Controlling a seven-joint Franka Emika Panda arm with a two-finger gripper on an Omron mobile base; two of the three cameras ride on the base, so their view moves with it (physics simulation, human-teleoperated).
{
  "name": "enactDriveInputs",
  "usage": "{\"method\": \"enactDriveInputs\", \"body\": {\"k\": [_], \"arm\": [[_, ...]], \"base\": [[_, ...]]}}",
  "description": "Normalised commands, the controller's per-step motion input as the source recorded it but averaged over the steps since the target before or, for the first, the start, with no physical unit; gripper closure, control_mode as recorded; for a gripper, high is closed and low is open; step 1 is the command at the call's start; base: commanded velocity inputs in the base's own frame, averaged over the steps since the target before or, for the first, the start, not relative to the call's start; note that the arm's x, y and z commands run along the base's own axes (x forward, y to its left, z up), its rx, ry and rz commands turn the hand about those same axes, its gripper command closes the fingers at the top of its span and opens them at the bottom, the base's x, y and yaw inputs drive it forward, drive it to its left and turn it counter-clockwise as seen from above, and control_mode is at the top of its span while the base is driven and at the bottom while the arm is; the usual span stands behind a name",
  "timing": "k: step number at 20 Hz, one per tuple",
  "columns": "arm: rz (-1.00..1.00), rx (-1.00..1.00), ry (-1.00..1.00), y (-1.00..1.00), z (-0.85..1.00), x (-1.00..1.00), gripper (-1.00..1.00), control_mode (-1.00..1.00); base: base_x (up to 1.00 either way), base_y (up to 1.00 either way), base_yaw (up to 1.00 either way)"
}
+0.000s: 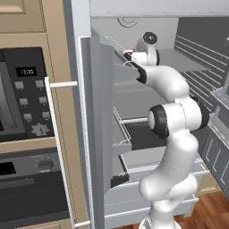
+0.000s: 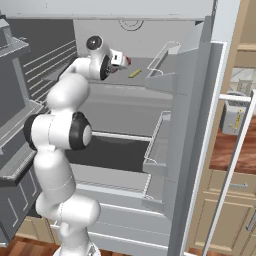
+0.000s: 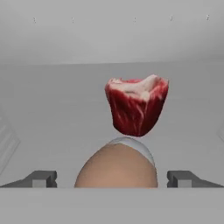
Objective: Pick the egg and butter from the fridge and place them by the bowl for mixing.
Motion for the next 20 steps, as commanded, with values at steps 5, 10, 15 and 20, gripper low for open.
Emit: {"method": "enactDriveInputs", "body": {"k": [5, 10, 15, 20], "arm": [[0.00, 0.00, 0.00, 0.00, -0.02, 0.18, -1.00, -1.00], [0.00, 0.00, 0.00, -0.02, -0.12, 0.01, 1.00, -1.00], [0.00, 0.02, 0.00, -0.01, -0.23, -0.01, 1.00, -1.00], [0.00, 0.01, 0.00, -0.06, -0.29, -0.20, 1.00, -1.00]], "base": [[0.00, 0.00, 0.00], [0.00, 0.00, 0.00], [0.00, 0.00, 0.00], [0.00, 0.00, 0.00]]}}
